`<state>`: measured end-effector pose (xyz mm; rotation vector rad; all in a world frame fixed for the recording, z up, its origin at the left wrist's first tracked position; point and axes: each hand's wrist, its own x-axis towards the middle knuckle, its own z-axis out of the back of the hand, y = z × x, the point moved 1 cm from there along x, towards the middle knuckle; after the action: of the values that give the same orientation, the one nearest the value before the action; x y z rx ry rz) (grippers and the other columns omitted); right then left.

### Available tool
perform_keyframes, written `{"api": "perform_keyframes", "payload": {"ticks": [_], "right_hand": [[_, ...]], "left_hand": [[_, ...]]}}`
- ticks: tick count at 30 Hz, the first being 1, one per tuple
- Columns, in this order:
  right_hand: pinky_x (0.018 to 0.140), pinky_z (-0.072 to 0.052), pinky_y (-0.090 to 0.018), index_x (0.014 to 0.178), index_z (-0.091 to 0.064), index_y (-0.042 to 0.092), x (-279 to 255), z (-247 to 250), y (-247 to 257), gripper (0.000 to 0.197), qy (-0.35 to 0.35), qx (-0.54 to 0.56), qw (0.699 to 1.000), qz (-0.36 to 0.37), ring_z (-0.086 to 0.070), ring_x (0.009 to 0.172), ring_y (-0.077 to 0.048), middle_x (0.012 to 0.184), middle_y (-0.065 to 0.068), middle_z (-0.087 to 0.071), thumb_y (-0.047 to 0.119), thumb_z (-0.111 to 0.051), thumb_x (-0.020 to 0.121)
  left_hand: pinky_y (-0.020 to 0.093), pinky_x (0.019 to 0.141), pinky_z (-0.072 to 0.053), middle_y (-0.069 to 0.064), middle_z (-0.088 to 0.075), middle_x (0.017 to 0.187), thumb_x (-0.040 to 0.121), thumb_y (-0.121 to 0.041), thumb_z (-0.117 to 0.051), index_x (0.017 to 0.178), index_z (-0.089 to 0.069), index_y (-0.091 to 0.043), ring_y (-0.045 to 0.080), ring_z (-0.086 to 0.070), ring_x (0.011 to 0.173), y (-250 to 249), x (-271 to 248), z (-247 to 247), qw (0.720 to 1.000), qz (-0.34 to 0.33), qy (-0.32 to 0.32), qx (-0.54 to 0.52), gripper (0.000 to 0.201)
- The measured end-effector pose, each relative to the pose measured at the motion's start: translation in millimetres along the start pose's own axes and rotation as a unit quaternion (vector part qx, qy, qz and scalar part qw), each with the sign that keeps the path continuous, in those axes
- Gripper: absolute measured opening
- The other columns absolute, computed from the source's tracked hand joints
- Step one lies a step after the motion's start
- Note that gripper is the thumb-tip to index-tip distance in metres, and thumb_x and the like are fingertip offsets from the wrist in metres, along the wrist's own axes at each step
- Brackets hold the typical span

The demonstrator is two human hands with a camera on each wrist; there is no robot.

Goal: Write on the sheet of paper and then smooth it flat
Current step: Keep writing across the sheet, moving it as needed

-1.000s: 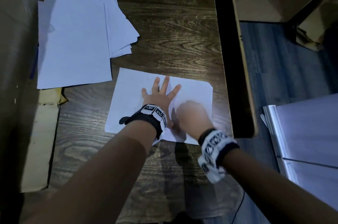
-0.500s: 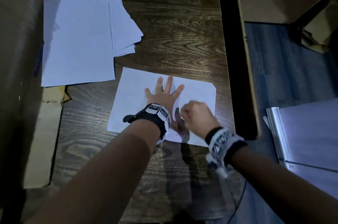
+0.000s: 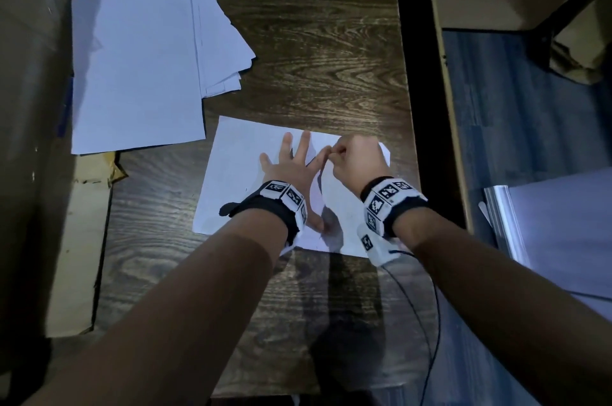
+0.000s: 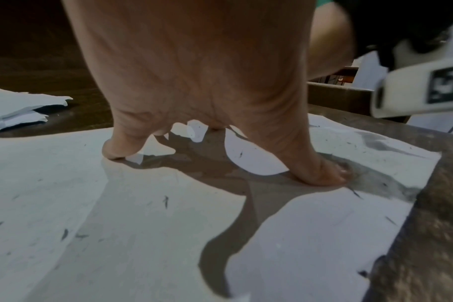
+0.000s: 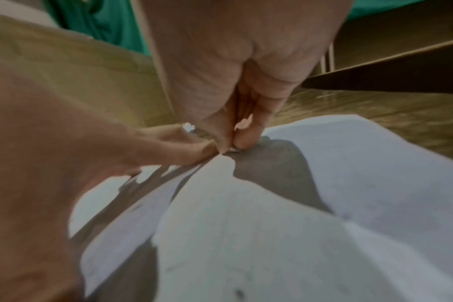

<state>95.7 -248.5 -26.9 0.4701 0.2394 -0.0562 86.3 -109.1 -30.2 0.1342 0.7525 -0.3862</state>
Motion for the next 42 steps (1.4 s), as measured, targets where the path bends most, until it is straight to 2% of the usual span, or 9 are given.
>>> {"api": "perform_keyframes", "payload": {"ticks": [6, 13, 18, 24, 29, 34, 38, 40, 42], "right_hand": [[0.062, -0.047, -0.034, 0.072, -0.064, 0.005, -84, -13, 8, 0.013, 0.119, 0.040, 0.989, 0.085, -0.058, 0.070, -0.032, 0.079, -0.012, -0.060, 0.010, -0.062, 0.084], [0.061, -0.043, -0.027, 0.070, -0.061, 0.012, -13, -8, 2, 0.019, 0.001, 0.018, 1.000, 0.017, -0.055, 0.067, -0.023, 0.074, -0.003, -0.057, 0.011, -0.056, 0.089], [0.064, -0.051, -0.036, 0.074, -0.065, 0.006, -75, -17, -5, 0.014, 0.112, 0.009, 0.990, 0.082, -0.059, 0.072, -0.028, 0.080, -0.007, -0.060, 0.007, -0.056, 0.084], [0.066, -0.058, -0.034, 0.073, -0.072, 0.017, 17, 2, -13, 0.016, -0.033, 0.030, 0.998, -0.034, -0.065, 0.067, -0.025, 0.069, -0.005, -0.069, 0.017, -0.062, 0.085], [0.073, -0.050, -0.021, 0.081, -0.075, 0.010, 5, 6, -19, 0.009, -0.068, 0.140, 0.982, -0.102, -0.065, 0.072, -0.013, 0.080, -0.003, -0.074, 0.014, -0.068, 0.085], [0.073, -0.044, -0.017, 0.097, -0.073, 0.013, -42, 2, -39, 0.012, -0.057, 0.144, 0.985, -0.079, -0.062, 0.077, -0.009, 0.082, 0.000, -0.070, 0.020, -0.068, 0.089], [0.072, -0.044, -0.015, 0.093, -0.073, 0.016, -73, -8, -48, 0.009, -0.047, 0.131, 0.990, -0.038, -0.053, 0.065, 0.000, 0.081, 0.007, -0.062, 0.023, -0.069, 0.088], [0.067, -0.041, -0.013, 0.088, -0.073, 0.016, -76, -13, -49, 0.006, -0.040, 0.127, 0.991, -0.010, -0.050, 0.061, 0.002, 0.080, 0.007, -0.059, 0.020, -0.070, 0.087], [0.064, -0.037, -0.009, 0.088, -0.074, 0.014, -70, -13, -49, 0.005, -0.033, 0.125, 0.992, 0.005, -0.050, 0.061, 0.001, 0.081, 0.005, -0.058, 0.017, -0.069, 0.087]], "left_hand": [[0.072, 0.115, -0.016, 0.006, 0.042, 0.159, 0.057, -0.075, -0.084, 0.151, 0.033, -0.041, 0.039, 0.029, 0.150, 2, 6, -3, 1.000, 0.009, -0.001, 0.007, 0.154], [0.072, 0.115, -0.015, 0.005, 0.041, 0.159, 0.051, -0.087, -0.076, 0.154, 0.029, -0.038, 0.038, 0.028, 0.150, 0, 2, -3, 1.000, 0.001, -0.006, 0.003, 0.155], [0.072, 0.115, -0.016, 0.006, 0.041, 0.159, 0.054, -0.084, -0.077, 0.152, 0.032, -0.040, 0.038, 0.028, 0.150, 2, 6, -5, 1.000, 0.004, -0.009, 0.009, 0.153], [0.073, 0.115, -0.013, 0.002, 0.042, 0.159, 0.048, -0.090, -0.074, 0.151, 0.031, -0.043, 0.036, 0.029, 0.150, 0, 0, -5, 0.999, 0.016, -0.007, -0.032, 0.155], [0.073, 0.112, -0.021, 0.010, 0.035, 0.162, 0.067, -0.090, -0.059, 0.155, 0.030, -0.032, 0.046, 0.021, 0.150, -29, -14, -16, 0.984, 0.123, -0.014, -0.127, 0.137], [0.062, 0.113, -0.030, 0.018, 0.022, 0.165, 0.098, -0.072, -0.021, 0.160, 0.018, -0.027, 0.053, -0.005, 0.150, -45, -44, -36, 0.944, 0.225, -0.045, -0.235, 0.087], [0.038, 0.084, -0.048, 0.032, -0.021, 0.159, 0.106, -0.054, -0.029, 0.160, 0.017, -0.018, 0.036, -0.059, 0.121, -44, -63, -40, 0.974, 0.172, -0.043, -0.143, 0.080], [0.031, 0.072, -0.040, 0.017, -0.051, 0.139, 0.106, -0.049, -0.040, 0.162, 0.009, -0.013, 0.026, -0.062, 0.113, -37, -67, -33, 0.988, 0.126, -0.051, -0.074, 0.082], [0.031, 0.075, -0.041, 0.009, -0.055, 0.129, 0.102, -0.050, -0.051, 0.161, -0.005, -0.011, 0.025, -0.061, 0.113, -27, -65, -26, 0.993, 0.089, -0.077, -0.024, 0.084]]}}
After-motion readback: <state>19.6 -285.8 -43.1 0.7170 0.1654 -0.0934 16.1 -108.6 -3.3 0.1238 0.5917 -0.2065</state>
